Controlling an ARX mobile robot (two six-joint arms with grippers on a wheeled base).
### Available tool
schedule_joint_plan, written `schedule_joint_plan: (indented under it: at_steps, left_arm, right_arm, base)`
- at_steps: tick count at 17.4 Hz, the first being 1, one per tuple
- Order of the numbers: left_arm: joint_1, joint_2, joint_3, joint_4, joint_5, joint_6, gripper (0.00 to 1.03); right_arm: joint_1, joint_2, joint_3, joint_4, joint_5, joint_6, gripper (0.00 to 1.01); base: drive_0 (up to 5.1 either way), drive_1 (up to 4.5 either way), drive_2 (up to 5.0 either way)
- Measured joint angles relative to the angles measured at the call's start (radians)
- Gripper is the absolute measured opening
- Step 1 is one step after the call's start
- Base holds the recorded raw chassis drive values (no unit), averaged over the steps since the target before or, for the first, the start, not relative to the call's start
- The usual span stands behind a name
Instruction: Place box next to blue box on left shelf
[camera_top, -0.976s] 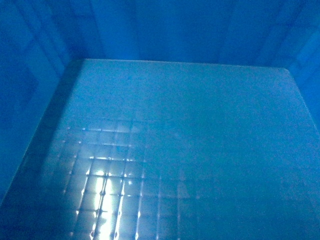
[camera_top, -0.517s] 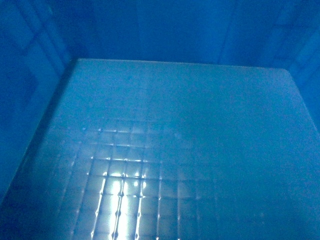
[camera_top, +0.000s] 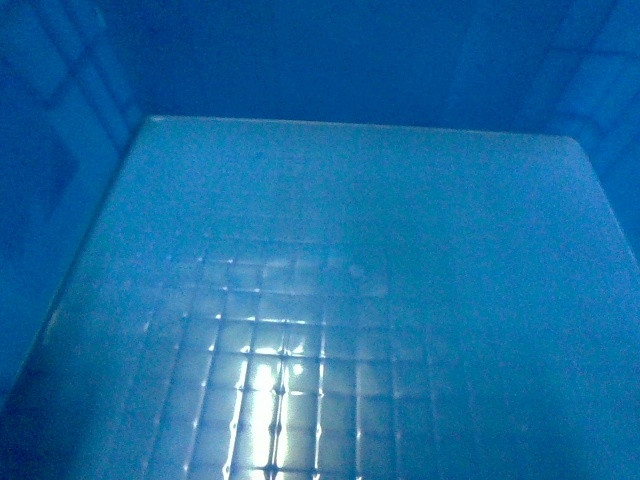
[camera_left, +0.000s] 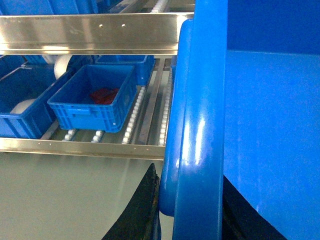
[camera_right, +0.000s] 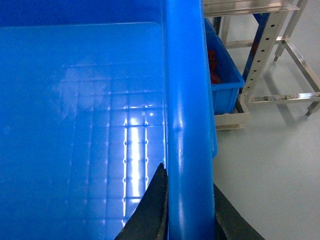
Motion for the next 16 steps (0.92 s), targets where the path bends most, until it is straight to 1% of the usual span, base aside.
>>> schedule_joint_plan:
  at_steps: [7,16]
  left_arm:
    - [0.0,0.0,0.0,0.0,0.0,0.0,0.2]
    - [0.002,-0.001,0.0,-0.002,-0.003,0.001,0.2]
  right_arm:
    - [0.0,0.0,0.0,0.001,0.0,0.0,0.09]
    - [0.0,0.003,0.0,0.0,-0.004,0.0,0.09]
  base:
    - [-5.0,2.4,2.4]
    - [0.0,0.0,0.0]
